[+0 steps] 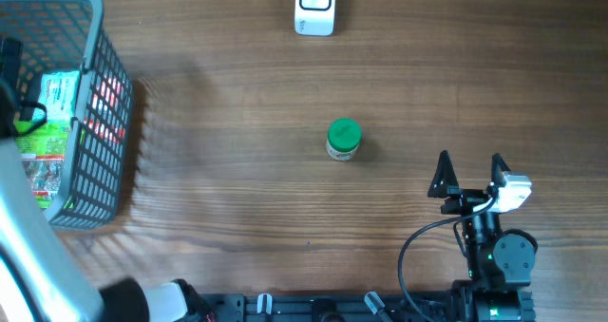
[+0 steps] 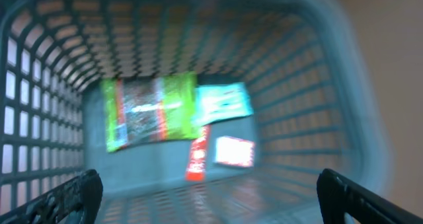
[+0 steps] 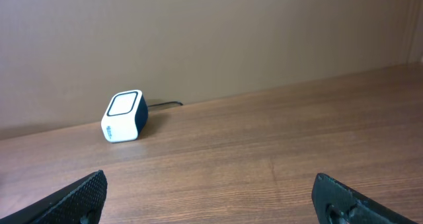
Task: Scan the item barcode
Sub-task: 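Reach the left gripper into the basket and grasp the green snack bag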
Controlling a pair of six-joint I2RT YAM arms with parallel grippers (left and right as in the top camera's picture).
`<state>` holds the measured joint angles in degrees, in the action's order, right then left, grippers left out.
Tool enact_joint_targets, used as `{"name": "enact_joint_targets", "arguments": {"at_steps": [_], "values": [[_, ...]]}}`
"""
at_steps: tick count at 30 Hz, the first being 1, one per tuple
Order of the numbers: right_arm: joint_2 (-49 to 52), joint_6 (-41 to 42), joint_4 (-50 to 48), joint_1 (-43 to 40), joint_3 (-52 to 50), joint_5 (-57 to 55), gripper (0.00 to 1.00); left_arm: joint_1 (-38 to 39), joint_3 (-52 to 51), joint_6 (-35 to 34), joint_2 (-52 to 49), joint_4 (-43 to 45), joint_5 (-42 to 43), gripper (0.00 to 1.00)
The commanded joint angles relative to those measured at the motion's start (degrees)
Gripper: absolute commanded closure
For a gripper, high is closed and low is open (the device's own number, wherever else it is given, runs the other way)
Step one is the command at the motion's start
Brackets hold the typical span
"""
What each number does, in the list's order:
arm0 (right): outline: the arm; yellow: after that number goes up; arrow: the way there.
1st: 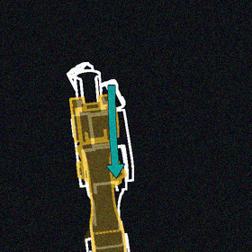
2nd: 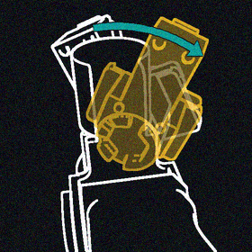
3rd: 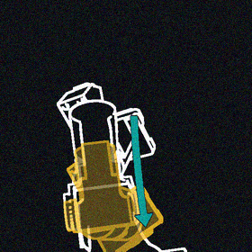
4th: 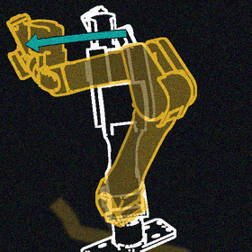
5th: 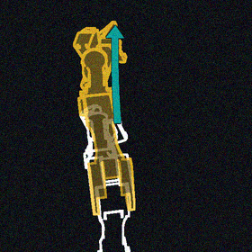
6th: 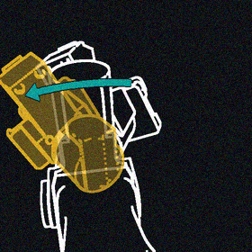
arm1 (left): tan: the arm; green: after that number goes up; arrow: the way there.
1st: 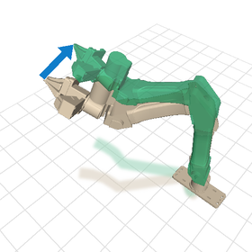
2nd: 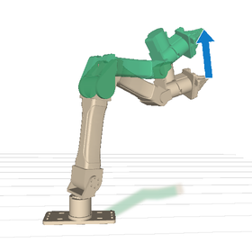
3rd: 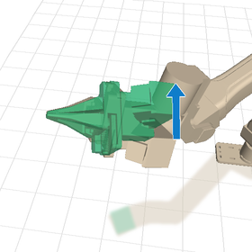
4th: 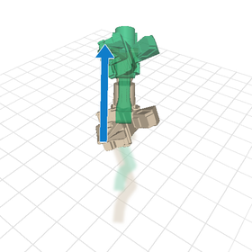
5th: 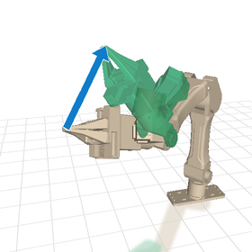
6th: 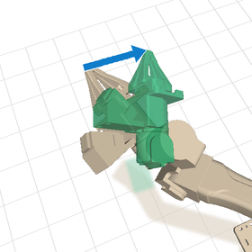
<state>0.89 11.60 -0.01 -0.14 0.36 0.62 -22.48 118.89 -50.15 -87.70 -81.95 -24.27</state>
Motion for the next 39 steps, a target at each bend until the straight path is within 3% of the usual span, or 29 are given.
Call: {"name": "enact_joint_targets", "arguments": {"at_steps": [1,6,10,11,14,18,20,23,26,31,33,35,36,37,38,39], "values": [[-0.28,-0.98,-0.31,0.28,-0.07,-0.13,0.00,-6.69,-0.07,0.44,-11.32,-2.38,7.87,0.00],[-0.28,-0.96,-0.28,0.28,-0.07,-0.13,0.00,-9.60,-0.07,0.24,-25.38,-4.76,9.18,0.02],[-0.28,-0.98,-0.31,0.28,-0.07,-0.13,0.00,-9.84,-0.37,0.52,-31.69,-10.67,-5.77,0.06],[-0.28,-0.98,-0.31,0.28,-0.07,-0.13,0.00,-9.84,-1.05,1.92,-32.44,-10.88,-9.60,0.05],[-0.28,-0.96,-0.31,0.28,-0.07,-0.13,0.00,-9.94,-5.25,10.82,-33.66,-9.27,-10.01,0.03],[-0.28,-1.01,-0.31,0.28,-0.07,-0.13,0.00,-10.01,-17.00,27.41,-33.66,5.07,1.44,0.08],[-0.28,-1.01,-0.31,0.28,-0.07,-0.13,0.00,-10.01,-23.34,34.49,-33.66,11.56,2.80,0.00],[-0.28,-0.98,-0.31,0.28,-0.07,-0.13,0.00,-10.01,-31.15,44.24,-33.66,20.09,2.80,0.00],[-0.28,-0.98,-0.31,0.28,-0.07,-0.13,0.01,-10.05,-35.85,51.23,-33.66,26.82,1.09,0.00],[-0.28,-0.96,-0.31,0.28,-0.07,-0.13,0.00,-11.72,-38.12,52.96,-33.73,31.93,-7.63,0.00],[-0.28,-0.98,-0.31,0.28,-0.07,-0.13,0.00,-14.34,-38.18,52.92,-33.81,31.63,-7.52,0.11],[-0.28,-1.01,-0.31,0.28,-0.07,-0.13,0.00,-16.41,-38.66,52.70,-33.81,31.26,-6.73,0.41],[-0.28,-1.01,-0.31,0.28,-0.07,-0.13,0.00,-17.35,-39.06,52.70,-33.81,31.10,-4.96,0.69],[-0.28,-0.96,-0.31,0.28,-0.07,-0.13,0.00,-18.38,-39.54,52.70,-33.81,30.71,-0.81,0.84],[-0.28,-0.98,-0.31,0.28,-0.07,-0.13,0.00,-19.17,-40.11,52.72,-33.81,30.47,4.13,0.96],[-0.28,-0.98,-0.31,0.28,-0.07,-0.13,0.00,-19.63,-40.15,52.74,-33.81,30.03,8.66,0.96]]}}
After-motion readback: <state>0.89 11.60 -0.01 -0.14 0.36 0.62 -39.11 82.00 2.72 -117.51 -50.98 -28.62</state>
